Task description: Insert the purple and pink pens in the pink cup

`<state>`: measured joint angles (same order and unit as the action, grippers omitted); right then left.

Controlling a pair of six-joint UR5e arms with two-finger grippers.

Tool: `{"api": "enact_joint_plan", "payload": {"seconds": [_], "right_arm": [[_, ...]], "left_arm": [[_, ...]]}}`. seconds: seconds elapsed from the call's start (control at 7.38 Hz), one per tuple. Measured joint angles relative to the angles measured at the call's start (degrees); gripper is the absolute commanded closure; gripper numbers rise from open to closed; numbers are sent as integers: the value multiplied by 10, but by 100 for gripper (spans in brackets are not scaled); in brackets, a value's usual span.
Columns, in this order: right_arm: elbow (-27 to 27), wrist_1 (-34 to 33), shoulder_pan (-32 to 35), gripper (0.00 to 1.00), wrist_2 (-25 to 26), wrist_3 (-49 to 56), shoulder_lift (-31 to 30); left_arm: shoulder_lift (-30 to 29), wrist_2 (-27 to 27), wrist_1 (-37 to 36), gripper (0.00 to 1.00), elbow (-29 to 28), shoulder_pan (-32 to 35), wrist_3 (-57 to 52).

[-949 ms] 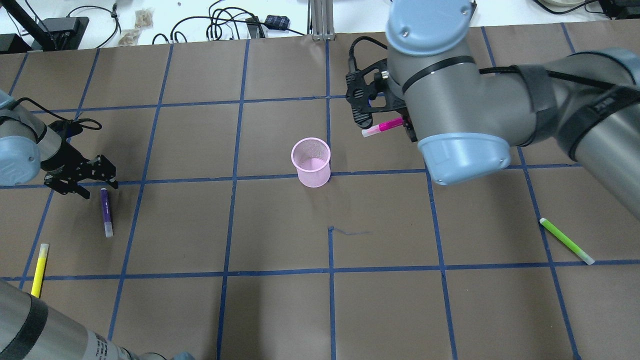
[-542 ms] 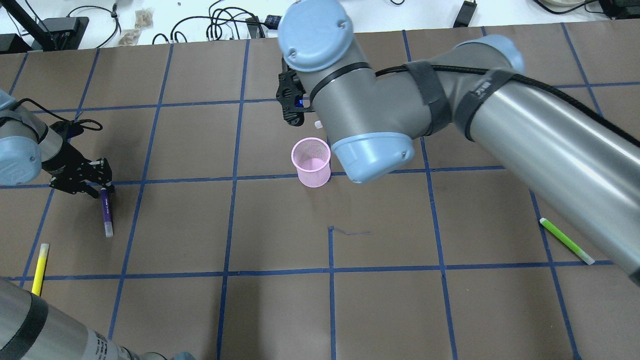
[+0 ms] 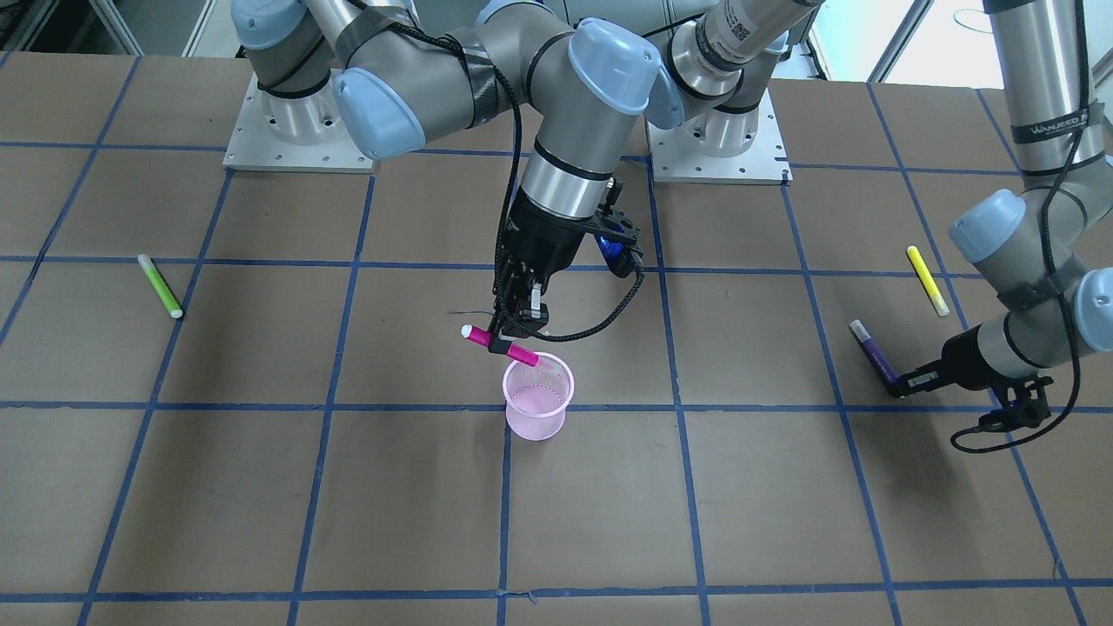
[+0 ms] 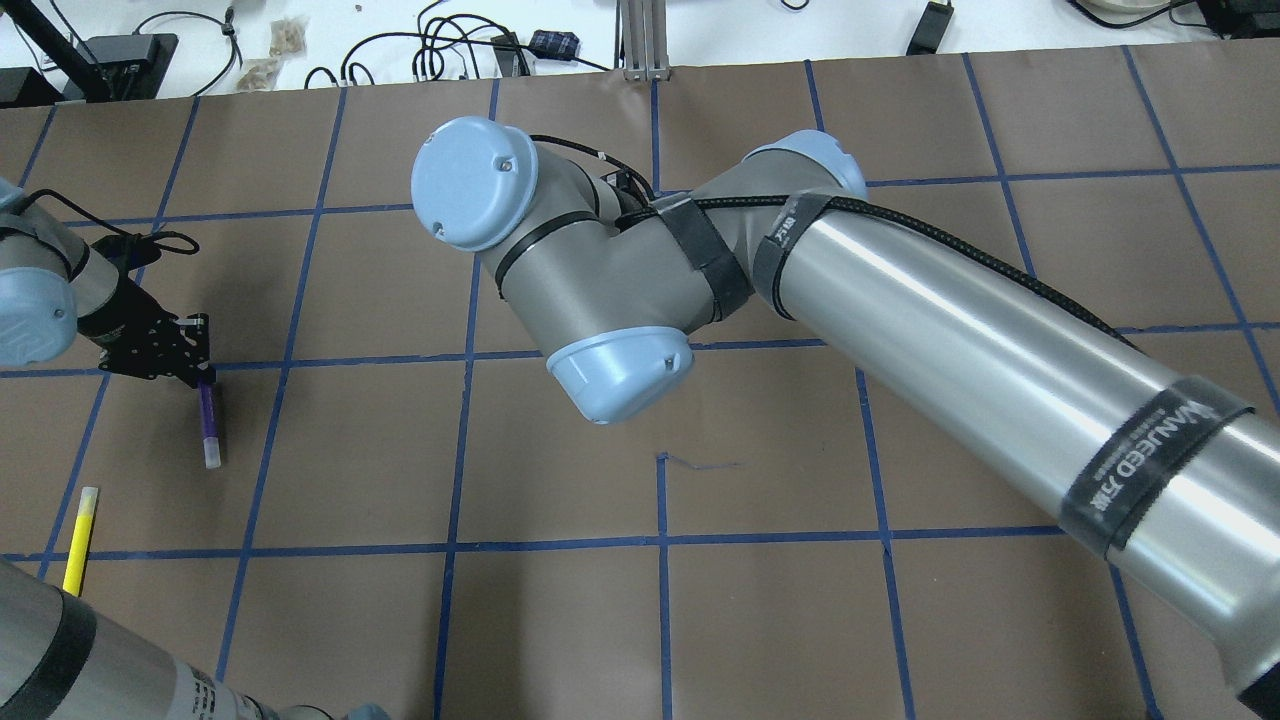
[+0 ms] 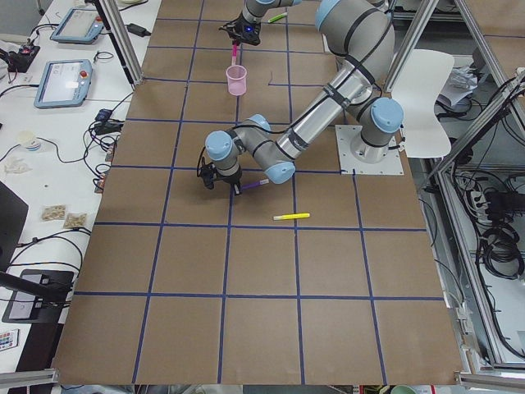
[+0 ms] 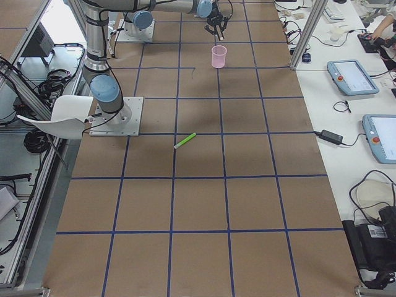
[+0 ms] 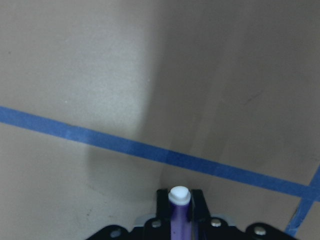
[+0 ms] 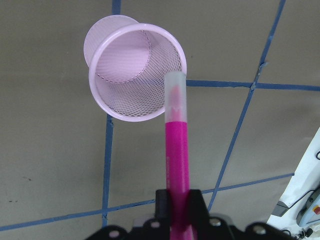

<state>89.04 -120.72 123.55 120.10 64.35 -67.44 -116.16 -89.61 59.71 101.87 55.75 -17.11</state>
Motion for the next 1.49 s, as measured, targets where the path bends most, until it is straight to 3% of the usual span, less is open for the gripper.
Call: {"api": "enact_joint_plan", "payload": {"seconds": [0.14, 0.27, 0.41, 0.54, 0.81, 1.22, 1.49], "right_arm": [[2, 0, 3, 99, 3, -7, 6], [5, 1, 4, 73, 5, -10, 9], [9, 1, 4, 29, 6, -12, 10], [13, 0, 5, 0, 5, -12, 11], [17, -1, 4, 0, 3, -12, 11], [11, 2, -11, 0, 0, -6, -3], [12, 20, -61, 0, -30, 0, -49]], "left_arm": [[5, -3, 4, 100, -16, 5, 0], [12, -3, 6, 100, -34, 17, 1], [22, 0, 5, 100, -47, 38, 5], [33, 1, 3, 100, -57, 67, 18], [51, 0, 0, 100, -70, 120, 66], [69, 2, -1, 100, -74, 149, 103], [80, 7, -4, 100, -77, 171, 131]]}}
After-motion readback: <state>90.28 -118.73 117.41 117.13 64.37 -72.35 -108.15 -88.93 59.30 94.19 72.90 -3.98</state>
